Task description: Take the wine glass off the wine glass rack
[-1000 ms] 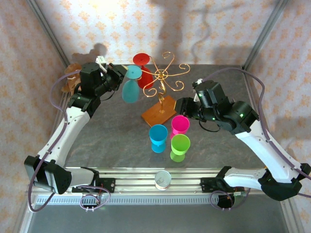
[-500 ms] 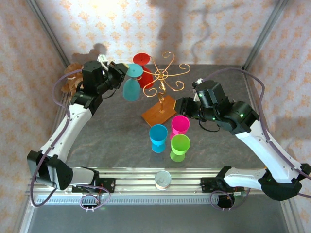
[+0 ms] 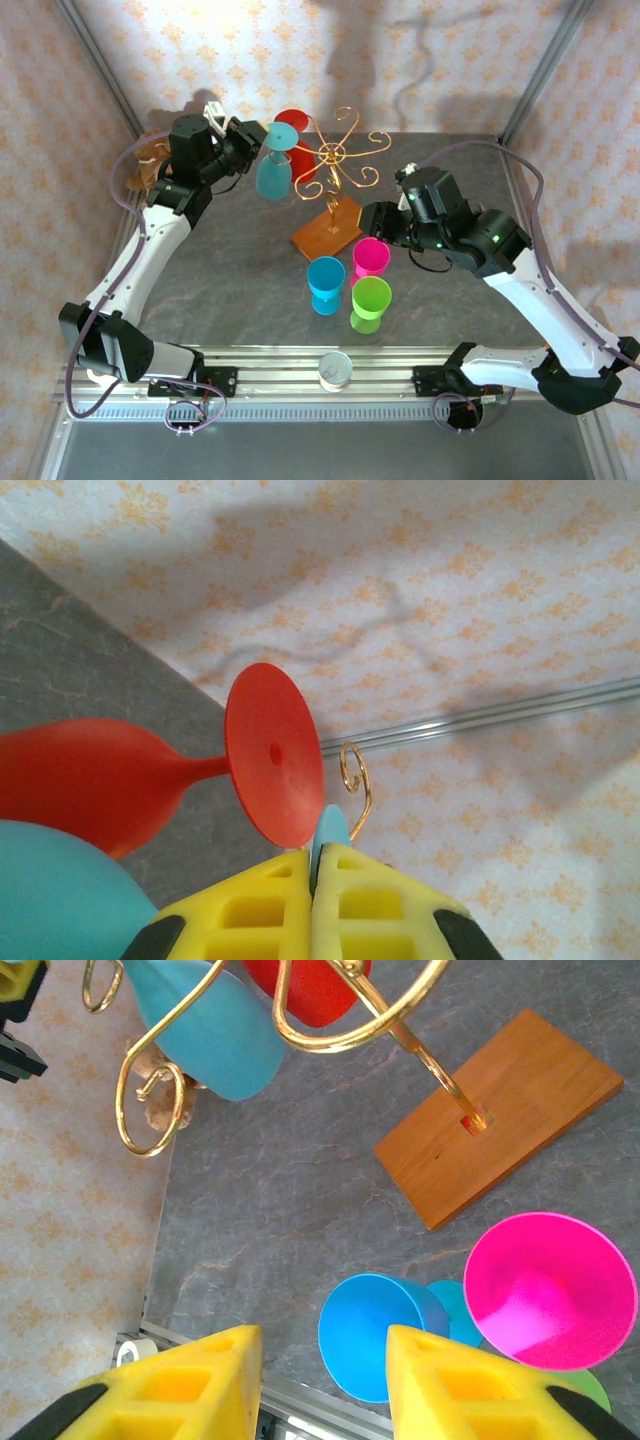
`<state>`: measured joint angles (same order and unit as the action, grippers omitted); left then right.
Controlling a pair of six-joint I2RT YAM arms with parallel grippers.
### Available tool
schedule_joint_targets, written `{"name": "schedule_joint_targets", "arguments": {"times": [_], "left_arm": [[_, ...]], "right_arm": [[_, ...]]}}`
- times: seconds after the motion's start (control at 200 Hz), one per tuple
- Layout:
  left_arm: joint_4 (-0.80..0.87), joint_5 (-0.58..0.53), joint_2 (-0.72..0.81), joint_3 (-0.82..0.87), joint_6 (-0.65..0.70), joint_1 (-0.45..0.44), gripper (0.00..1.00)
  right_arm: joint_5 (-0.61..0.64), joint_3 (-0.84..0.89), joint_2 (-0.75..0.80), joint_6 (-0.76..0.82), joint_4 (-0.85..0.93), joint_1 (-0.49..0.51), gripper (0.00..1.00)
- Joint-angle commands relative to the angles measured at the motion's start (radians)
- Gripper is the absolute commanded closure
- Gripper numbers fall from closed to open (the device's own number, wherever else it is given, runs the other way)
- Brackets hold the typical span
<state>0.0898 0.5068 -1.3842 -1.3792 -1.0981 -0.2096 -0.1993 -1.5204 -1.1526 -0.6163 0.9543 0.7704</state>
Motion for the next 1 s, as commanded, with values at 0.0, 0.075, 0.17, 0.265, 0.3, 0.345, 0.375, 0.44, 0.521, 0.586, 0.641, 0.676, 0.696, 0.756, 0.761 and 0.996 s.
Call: {"name": "schedule_joint_targets", "arguments": {"times": [0.0, 0.075, 0.17, 0.265, 0.3, 0.345, 0.375, 0.44, 0.521, 0.586, 0.641, 0.676, 0.696, 0.756, 0.761, 0.996], "left_arm": [[0.015, 0.054, -0.016, -0.055, 0.039, -0.009, 1.0], [0.028, 0.061, -0.019, -0.063, 0.047, -0.01, 1.0], [0.041, 0.069, -0.021, -0.071, 0.059, -0.011, 1.0], [0.06, 0.08, -0.027, -0.084, 0.071, -0.012, 1.0], [0.062, 0.086, -0.031, -0.086, 0.075, -0.012, 1.0], [0.066, 0.092, -0.034, -0.09, 0.079, -0.012, 1.0], [0.067, 0.097, -0.037, -0.093, 0.082, -0.012, 1.0], [0.069, 0.112, -0.045, -0.099, 0.083, -0.011, 1.0], [0.07, 0.126, -0.049, -0.102, 0.085, -0.015, 1.0], [0.082, 0.133, -0.05, -0.106, 0.092, -0.015, 1.0], [0.091, 0.137, -0.049, -0.105, 0.099, -0.015, 1.0], [0.096, 0.139, -0.046, -0.104, 0.103, -0.017, 1.0], [0.1, 0.139, -0.044, -0.103, 0.106, -0.017, 1.0], [0.106, 0.137, -0.036, -0.1, 0.113, -0.017, 1.0], [0.107, 0.137, -0.035, -0.1, 0.113, -0.017, 1.0], [0.107, 0.169, -0.009, -0.089, 0.117, -0.017, 1.0]], "right_arm": [[0.004, 0.01, 0.021, -0.014, -0.024, -0.005, 0.62], [0.002, 0.01, 0.021, -0.015, -0.026, -0.005, 0.62], [0.001, 0.01, 0.021, -0.017, -0.026, -0.005, 0.62], [0.0, 0.01, 0.021, -0.019, -0.028, -0.005, 0.62], [0.002, 0.01, 0.021, -0.019, -0.028, -0.005, 0.62], [0.003, 0.012, 0.021, -0.019, -0.028, -0.005, 0.62], [0.003, 0.012, 0.019, -0.019, -0.029, -0.005, 0.62], [0.004, 0.011, 0.017, -0.019, -0.028, -0.005, 0.62], [0.001, 0.01, 0.013, -0.019, -0.028, -0.005, 0.62], [0.0, 0.008, 0.01, -0.019, -0.029, -0.005, 0.62], [0.0, 0.007, 0.009, -0.017, -0.031, -0.005, 0.62], [0.0, 0.007, 0.008, -0.018, -0.031, -0.006, 0.62], [0.0, 0.007, 0.008, -0.016, -0.031, -0.006, 0.62], [0.001, 0.009, 0.006, -0.016, -0.031, -0.005, 0.62], [0.001, 0.009, 0.005, -0.016, -0.031, -0.006, 0.62], [0.002, 0.006, -0.001, -0.012, -0.029, -0.005, 0.62]]}}
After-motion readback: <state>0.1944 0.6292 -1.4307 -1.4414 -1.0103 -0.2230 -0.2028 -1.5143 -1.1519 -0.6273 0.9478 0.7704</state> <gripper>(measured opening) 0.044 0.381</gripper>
